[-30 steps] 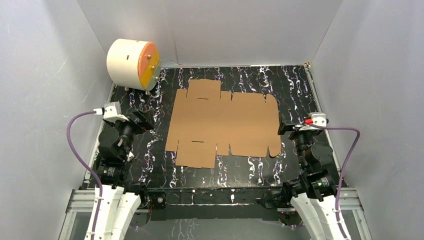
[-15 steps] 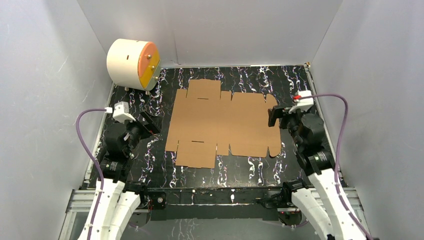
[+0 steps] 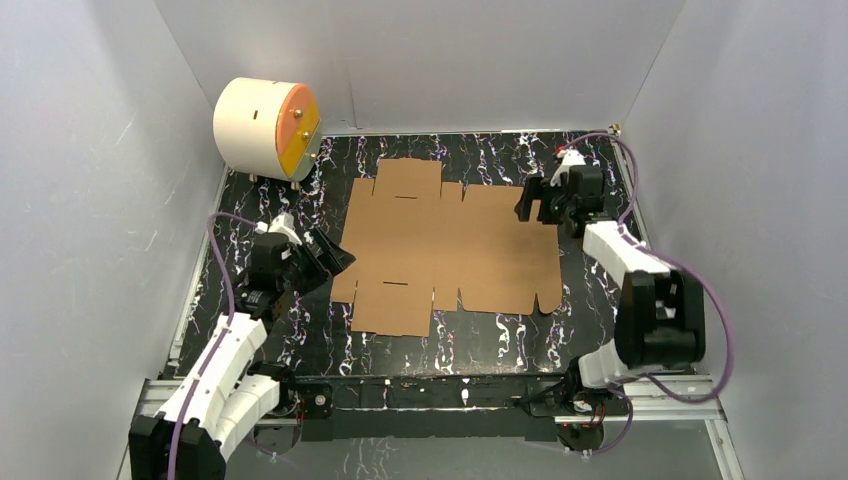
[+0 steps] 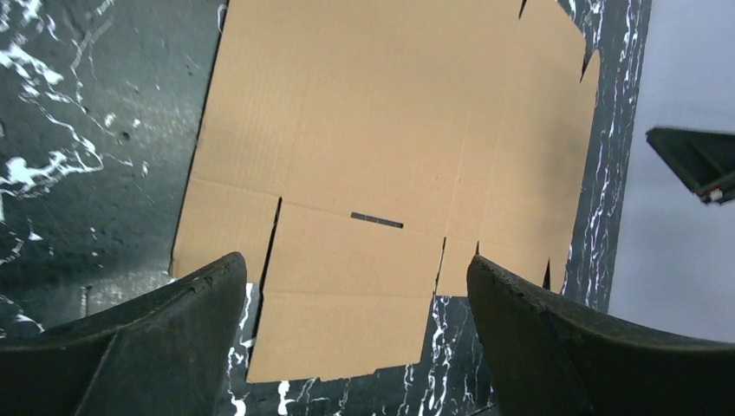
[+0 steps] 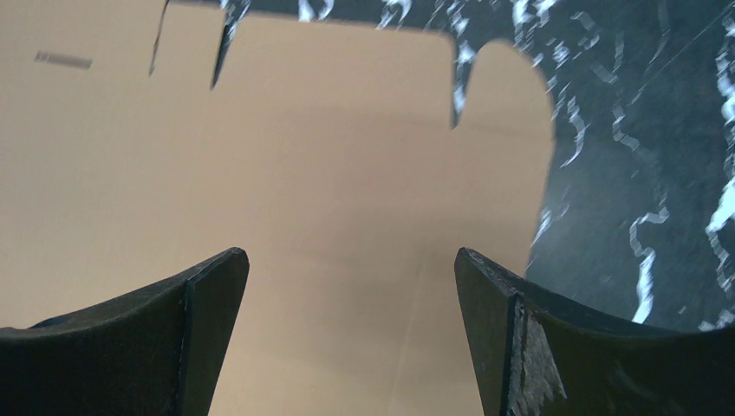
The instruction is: Fold the paper box
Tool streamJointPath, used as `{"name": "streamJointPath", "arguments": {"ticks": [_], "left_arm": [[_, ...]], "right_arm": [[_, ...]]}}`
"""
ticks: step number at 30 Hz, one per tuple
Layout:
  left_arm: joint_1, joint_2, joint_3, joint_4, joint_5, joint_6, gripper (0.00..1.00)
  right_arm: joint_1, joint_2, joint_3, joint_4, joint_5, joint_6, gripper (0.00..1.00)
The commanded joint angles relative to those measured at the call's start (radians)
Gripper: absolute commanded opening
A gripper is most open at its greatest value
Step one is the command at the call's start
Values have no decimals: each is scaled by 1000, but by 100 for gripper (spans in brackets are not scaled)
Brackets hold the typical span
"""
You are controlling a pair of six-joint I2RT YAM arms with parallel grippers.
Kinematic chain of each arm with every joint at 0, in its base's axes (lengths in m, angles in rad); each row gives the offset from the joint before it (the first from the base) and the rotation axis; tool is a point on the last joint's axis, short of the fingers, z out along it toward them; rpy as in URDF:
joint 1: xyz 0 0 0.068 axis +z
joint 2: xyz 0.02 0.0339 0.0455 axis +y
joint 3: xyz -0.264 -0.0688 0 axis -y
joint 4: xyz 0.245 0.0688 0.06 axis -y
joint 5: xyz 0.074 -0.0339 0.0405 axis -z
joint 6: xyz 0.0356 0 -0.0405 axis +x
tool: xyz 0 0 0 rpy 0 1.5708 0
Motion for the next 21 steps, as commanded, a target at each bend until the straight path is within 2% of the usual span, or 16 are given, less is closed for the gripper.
{"name": "streamJointPath", "arguments": {"ticks": [1, 6, 13, 17, 21], "left_arm": [[-31, 25, -11, 20, 35, -63, 94], [-82, 115, -24, 53, 29, -91, 94], [-119, 243, -1, 72, -14, -89, 94], [-121, 308, 20, 76, -19, -77, 94], [-122, 351, 32, 75, -35, -75, 94]], "right_arm": [[-91, 146, 149, 155, -122, 20, 99], [-155, 369, 343, 167, -181, 21, 99], [-161, 622, 604, 82, -249, -10, 99], [-161, 703, 677, 29, -278, -27, 99], [-161, 746, 682, 19, -282, -32, 99]]}}
